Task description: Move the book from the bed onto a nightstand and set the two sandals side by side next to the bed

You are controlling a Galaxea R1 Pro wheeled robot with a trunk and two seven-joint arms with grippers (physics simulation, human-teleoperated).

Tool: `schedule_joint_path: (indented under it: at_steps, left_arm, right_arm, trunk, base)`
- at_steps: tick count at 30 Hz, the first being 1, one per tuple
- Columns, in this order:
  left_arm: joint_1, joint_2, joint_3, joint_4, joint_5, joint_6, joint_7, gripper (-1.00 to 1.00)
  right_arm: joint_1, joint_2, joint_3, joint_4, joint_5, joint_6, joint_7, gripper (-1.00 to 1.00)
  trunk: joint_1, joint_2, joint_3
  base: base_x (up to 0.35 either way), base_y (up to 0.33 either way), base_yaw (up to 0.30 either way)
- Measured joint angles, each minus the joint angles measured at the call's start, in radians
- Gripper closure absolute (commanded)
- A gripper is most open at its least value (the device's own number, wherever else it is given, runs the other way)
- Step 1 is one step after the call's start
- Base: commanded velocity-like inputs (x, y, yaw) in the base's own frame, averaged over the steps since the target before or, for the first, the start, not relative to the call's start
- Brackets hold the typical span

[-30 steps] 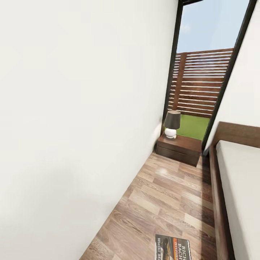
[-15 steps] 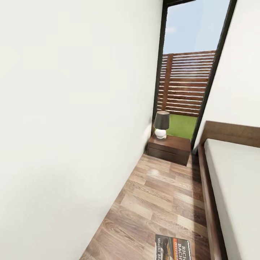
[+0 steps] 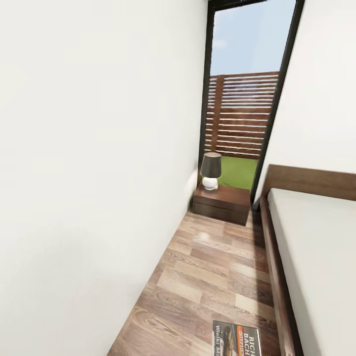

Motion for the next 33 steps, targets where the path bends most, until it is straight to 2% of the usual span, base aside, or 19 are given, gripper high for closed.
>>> schedule_joint_path:
  at_steps: [7,14,20,33]
  left_arm:
    - [0.000,0.000,0.000,0.000,0.000,0.001,0.000,-1.00]
    - [0.000,0.001,0.000,0.000,0.000,0.000,0.000,-1.00]
    - [0.000,0.001,0.000,0.000,0.000,0.000,0.000,-1.00]
    - [0.000,0.001,0.000,0.000,-0.001,0.000,0.000,-1.00]
  right_arm:
    - [0.000,0.000,0.000,0.000,0.000,0.000,0.000,1.00]
    - [0.000,0.000,0.000,0.001,0.000,0.000,0.000,1.00]
    - [0.000,0.000,-0.001,0.000,0.000,0.000,0.000,1.00]
    - [0.000,0.000,0.001,0.001,0.001,0.000,0.000,1.00]
  trunk:
    - [0.000,0.000,0.006]
    - [0.000,0.000,0.008]
    - [0.000,0.000,0.008]
    - [0.000,0.000,0.013]
  base:
    - [0.139,0.058,-0.254]
    - [0.207,0.087,-0.109]
    - [0.028,0.011,-0.186]
    - [0.001,0.000,-0.288]
